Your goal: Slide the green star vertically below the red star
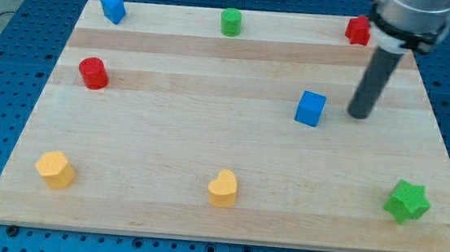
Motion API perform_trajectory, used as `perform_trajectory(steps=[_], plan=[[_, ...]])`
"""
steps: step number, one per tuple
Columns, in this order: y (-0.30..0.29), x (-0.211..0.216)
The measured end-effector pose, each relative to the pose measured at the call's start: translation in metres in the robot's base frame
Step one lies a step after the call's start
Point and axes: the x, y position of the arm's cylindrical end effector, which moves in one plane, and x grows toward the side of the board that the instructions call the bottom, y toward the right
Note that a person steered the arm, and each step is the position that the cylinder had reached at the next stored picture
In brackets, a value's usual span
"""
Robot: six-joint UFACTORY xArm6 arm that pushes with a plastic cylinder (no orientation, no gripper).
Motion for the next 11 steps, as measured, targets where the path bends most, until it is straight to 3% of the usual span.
perform_trajectory(steps=[2, 3, 5, 6, 7, 8, 11], plan=[[-0.118, 0.001], [-0.135, 0.002], [0.065, 0.03], [0.136, 0.088], [0.142, 0.154], [0.11, 0.181], [-0.025, 0.108]])
